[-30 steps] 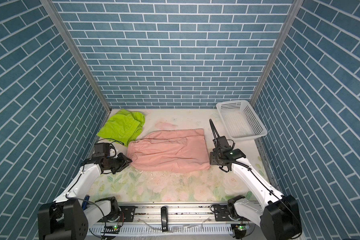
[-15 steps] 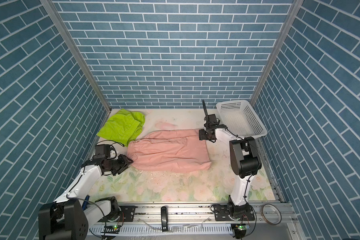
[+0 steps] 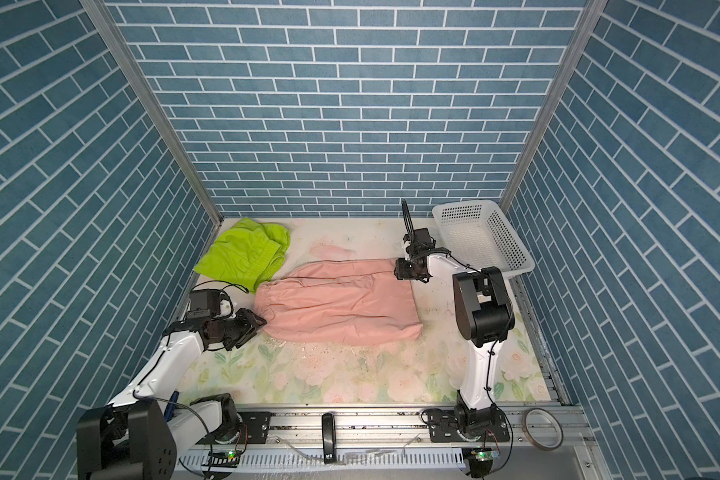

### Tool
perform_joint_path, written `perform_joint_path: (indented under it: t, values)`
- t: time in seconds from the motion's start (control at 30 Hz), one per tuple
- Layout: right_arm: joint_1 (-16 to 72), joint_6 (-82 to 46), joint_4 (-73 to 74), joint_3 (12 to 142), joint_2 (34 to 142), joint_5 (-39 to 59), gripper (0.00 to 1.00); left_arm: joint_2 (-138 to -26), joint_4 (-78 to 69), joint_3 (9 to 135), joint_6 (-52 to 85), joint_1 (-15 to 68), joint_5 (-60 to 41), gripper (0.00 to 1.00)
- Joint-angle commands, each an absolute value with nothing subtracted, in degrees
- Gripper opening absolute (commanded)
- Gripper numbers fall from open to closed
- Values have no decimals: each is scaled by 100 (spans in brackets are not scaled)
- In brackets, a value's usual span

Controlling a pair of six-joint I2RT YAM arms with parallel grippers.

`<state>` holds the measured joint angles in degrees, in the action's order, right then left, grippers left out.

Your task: Fold and stack the shorts

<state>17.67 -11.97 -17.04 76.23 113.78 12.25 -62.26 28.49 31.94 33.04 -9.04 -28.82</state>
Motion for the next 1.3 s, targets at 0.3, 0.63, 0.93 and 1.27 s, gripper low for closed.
perform_joint_path:
  t: [0.3,0.63,0.93,1.27]
  values:
    - [1766,-1389,-1640,7310,11023,1048,13,-6286,2799,3120,3296,-932,-2932,57]
    - [2180,-712,-2548,8190,10881,-41,0,-6369,2727,3052,3278,-931,-2830,51]
    - [2259,-527,-2791,8932,10749,-290,0,-6491,2635,2979,3289,-924,-2780,42]
    - [2039,-551,-2601,9168,11461,-81,0,-6412,2790,3019,3264,-927,-2629,56]
